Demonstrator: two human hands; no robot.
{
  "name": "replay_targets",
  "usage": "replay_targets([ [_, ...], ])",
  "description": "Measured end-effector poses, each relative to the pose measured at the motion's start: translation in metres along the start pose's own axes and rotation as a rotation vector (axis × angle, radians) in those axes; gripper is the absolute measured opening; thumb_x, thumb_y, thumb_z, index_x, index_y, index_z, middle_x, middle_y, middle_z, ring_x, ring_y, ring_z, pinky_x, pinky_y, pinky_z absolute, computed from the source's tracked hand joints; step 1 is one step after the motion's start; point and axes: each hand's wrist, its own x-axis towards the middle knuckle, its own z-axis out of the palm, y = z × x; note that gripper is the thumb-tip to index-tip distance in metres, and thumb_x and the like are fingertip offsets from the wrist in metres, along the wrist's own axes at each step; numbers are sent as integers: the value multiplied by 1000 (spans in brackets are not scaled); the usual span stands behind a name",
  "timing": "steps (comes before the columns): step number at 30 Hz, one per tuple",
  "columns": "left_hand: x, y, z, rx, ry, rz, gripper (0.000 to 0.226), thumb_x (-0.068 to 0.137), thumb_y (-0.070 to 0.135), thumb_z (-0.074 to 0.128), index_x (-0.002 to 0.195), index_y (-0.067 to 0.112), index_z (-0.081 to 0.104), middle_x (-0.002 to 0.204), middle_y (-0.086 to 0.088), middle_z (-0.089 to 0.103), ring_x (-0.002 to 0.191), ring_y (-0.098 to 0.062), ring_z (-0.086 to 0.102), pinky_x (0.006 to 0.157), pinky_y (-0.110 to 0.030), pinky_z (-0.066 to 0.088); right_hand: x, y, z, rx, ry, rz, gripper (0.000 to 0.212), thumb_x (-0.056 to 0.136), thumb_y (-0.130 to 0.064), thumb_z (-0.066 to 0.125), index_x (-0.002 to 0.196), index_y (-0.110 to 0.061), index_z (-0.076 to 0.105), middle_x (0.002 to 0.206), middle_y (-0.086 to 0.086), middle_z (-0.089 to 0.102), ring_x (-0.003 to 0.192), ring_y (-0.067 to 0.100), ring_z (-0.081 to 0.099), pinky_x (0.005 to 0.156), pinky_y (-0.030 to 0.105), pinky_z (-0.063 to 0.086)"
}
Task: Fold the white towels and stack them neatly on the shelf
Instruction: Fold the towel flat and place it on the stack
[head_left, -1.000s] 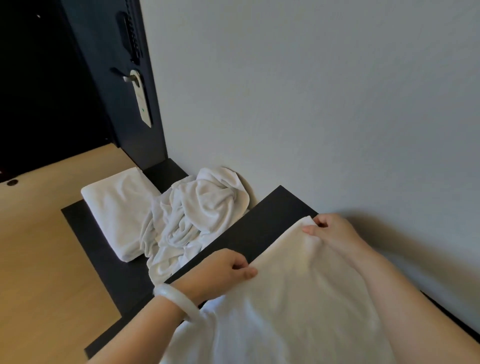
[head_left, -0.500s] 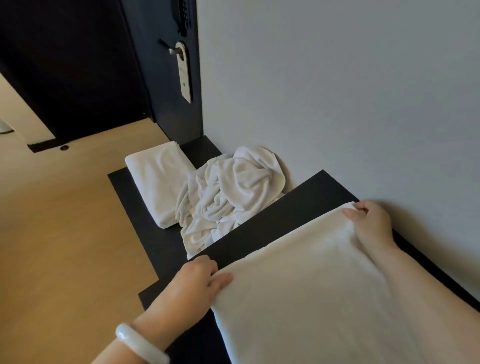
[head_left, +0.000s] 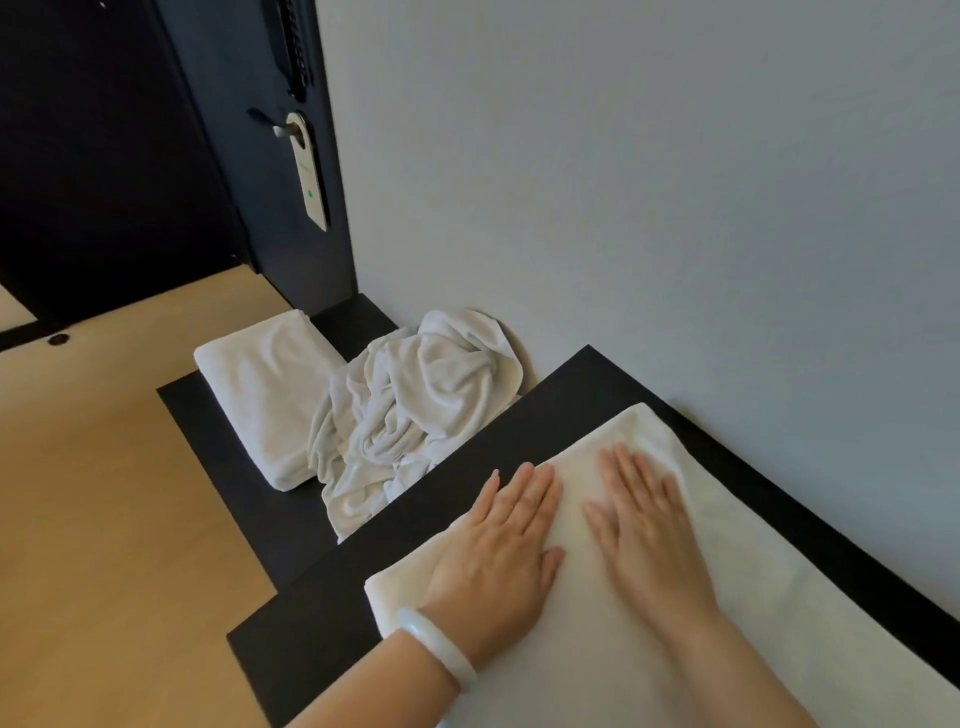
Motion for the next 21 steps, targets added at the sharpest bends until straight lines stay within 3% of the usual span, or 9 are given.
replay_targets([
  [3,-2,1,1,7,-13,-19,60,101,44,24,151,12,32,158,-3,29,146,-20,25,119,-44,25,-3,62,-21,-99,-71,322,83,90,-64,-9,157,-19,9,165,1,10,152,16,6,123,41,1],
  [5,0,3,2,19,-1,-28,60,101,44,25,151,12,33,157,-2,30,145,-19,27,120,-43,23,-8,79,-37,-143,-29,499,91,87,-62,-11,156,-10,15,162,10,21,150,24,14,122,48,7],
  [7,1,2,2,28,0,-26,59,101,44,26,150,12,35,156,-2,33,144,-19,30,115,-41,18,-21,57,-40,-134,57,433,78,99,-55,-2,153,-6,26,158,14,30,148,28,23,121,48,8],
  [9,1,2,1,36,-11,-32,59,101,44,23,149,13,37,156,-2,34,143,-19,32,112,-40,17,-50,18,-25,-62,36,164,69,101,-52,13,151,-10,34,155,12,36,146,26,29,119,43,9],
  [11,0,4,-3,27,-52,-38,61,102,44,14,153,14,28,160,-1,24,147,-18,22,117,-38,11,-83,5,-5,-93,-30,-39,64,102,-52,14,151,-17,37,156,6,37,145,20,27,116,40,14],
  [12,1,5,-6,33,-56,-32,62,101,45,8,156,16,15,162,2,10,150,-16,9,121,-37,1,-91,19,-10,-99,-50,-11,65,102,-53,12,152,-19,35,157,3,33,147,17,25,117,38,13],
  [14,1,7,-7,21,-52,-20,65,96,46,-4,155,21,-10,160,7,-17,148,-12,-15,119,-33,-16,-101,66,-19,-115,37,262,67,101,-52,5,155,-19,25,162,2,22,150,15,15,121,36,6],
  [17,1,10,-8,25,-44,-33,70,87,46,-17,153,22,-18,159,7,-23,146,-11,-22,118,-33,-17,-106,105,-43,-127,50,666,75,95,-53,6,155,-10,18,162,12,21,151,25,14,122,45,7],
  [21,2,8,-3,21,-49,-41,72,85,46,-19,153,22,-18,160,7,-22,146,-10,-22,118,-32,-16,-97,24,-24,-98,155,454,62,104,-42,21,143,0,46,148,20,45,141,33,38,117,47,14],
])
